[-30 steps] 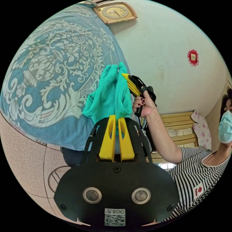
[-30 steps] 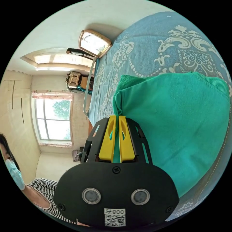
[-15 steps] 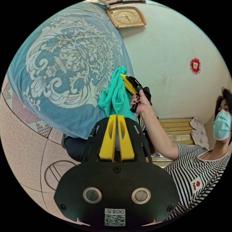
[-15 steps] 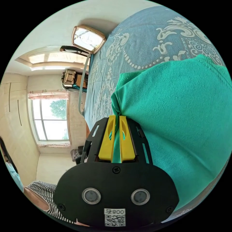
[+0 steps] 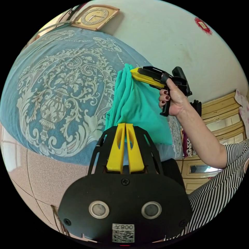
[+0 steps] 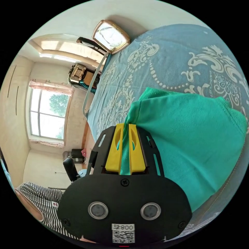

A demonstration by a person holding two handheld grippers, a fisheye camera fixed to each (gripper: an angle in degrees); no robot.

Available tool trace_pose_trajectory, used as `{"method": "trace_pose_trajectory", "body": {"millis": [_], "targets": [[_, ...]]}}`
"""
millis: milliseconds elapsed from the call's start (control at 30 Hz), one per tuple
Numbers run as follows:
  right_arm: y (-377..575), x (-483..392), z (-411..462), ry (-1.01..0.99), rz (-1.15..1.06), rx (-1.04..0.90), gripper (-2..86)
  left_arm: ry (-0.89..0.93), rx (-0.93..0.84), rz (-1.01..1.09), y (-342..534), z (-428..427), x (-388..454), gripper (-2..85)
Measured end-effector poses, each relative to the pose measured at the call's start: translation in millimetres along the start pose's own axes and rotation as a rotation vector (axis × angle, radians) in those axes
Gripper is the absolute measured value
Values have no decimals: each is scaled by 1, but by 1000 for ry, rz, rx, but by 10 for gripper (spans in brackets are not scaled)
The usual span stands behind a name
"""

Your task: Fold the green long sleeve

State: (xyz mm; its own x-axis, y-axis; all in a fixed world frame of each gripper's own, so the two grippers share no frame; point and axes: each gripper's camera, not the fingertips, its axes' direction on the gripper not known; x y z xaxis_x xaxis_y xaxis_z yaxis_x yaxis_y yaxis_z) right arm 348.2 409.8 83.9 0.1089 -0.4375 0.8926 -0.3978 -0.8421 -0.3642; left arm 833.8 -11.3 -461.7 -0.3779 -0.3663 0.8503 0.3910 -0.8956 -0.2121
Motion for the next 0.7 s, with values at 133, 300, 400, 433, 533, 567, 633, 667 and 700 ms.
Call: {"method": "trace_pose_trajectory", "body": {"millis": [133, 300, 400, 433, 533, 567, 633, 667, 700], "targets": [[-1, -31, -59, 10, -104, 79, 15, -5, 5, -19, -4, -6, 4, 1], [-18, -31, -68, 26, -59, 11, 4, -16, 1, -16, -15, -18, 16, 1], [-29, -28, -66, 40, -18, -89, 4, -60, -10, 15, -27, -27, 29, 1], [-30, -38, -82, 28, -35, -82, 5, -75, -15, 27, -32, -30, 34, 1], [-12, -76, -145, 5, -146, -43, 10, -94, -28, 50, -45, -38, 44, 1], [7, -89, -179, 38, -186, -10, 14, -100, -32, 58, -49, -42, 49, 1], [48, -102, -228, 114, -209, 32, 28, -112, -38, 68, -57, -48, 57, 1], [82, -109, -256, 178, -216, 53, 39, -124, -41, 78, -62, -53, 64, 1], [99, -112, -268, 215, -214, 58, 44, -131, -41, 84, -64, -56, 68, 1]]}}
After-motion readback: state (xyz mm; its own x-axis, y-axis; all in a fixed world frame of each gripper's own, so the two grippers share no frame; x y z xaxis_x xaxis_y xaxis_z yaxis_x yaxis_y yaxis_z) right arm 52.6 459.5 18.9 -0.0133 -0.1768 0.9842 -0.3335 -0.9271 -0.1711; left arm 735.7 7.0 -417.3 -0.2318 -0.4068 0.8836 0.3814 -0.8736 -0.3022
